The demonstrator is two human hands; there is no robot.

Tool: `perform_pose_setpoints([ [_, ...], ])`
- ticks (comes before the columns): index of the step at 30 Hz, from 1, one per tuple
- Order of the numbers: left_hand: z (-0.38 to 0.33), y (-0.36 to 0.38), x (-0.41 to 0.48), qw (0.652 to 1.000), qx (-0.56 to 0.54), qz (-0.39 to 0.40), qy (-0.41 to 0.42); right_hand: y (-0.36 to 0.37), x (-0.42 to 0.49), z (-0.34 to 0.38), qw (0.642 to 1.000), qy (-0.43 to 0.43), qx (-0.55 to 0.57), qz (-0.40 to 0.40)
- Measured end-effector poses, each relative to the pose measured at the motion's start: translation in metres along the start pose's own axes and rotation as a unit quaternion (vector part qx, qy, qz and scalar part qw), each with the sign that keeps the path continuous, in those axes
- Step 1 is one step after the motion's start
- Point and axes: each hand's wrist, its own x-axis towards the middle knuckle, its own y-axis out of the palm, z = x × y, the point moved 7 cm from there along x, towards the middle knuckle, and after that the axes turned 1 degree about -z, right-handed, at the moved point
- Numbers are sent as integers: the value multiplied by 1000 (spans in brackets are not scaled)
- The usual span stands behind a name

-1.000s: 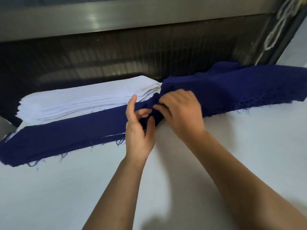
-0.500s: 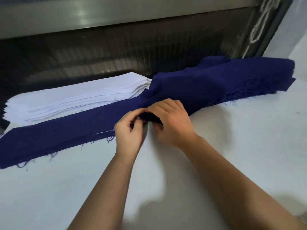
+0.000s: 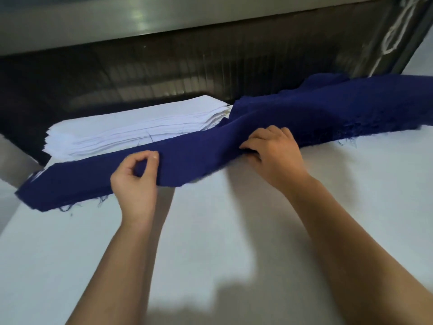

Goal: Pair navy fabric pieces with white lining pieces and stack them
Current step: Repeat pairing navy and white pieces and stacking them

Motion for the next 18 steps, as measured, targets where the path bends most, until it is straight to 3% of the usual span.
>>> perform_pose_setpoints([
  [4, 19, -39, 2, 989, 115, 91, -21, 10, -4, 37, 992, -95, 22, 75],
  [8, 30, -70, 4, 964, 237, 119, -14, 29, -16, 76, 974, -153, 52, 157],
  [13, 35, -95, 10, 940, 333, 61, -45, 44, -32, 98, 942, -175, 153, 242],
  [18, 39, -115, 14, 909, 409, -2, -84, 41, -25, 80, 959, -110, 174, 195],
])
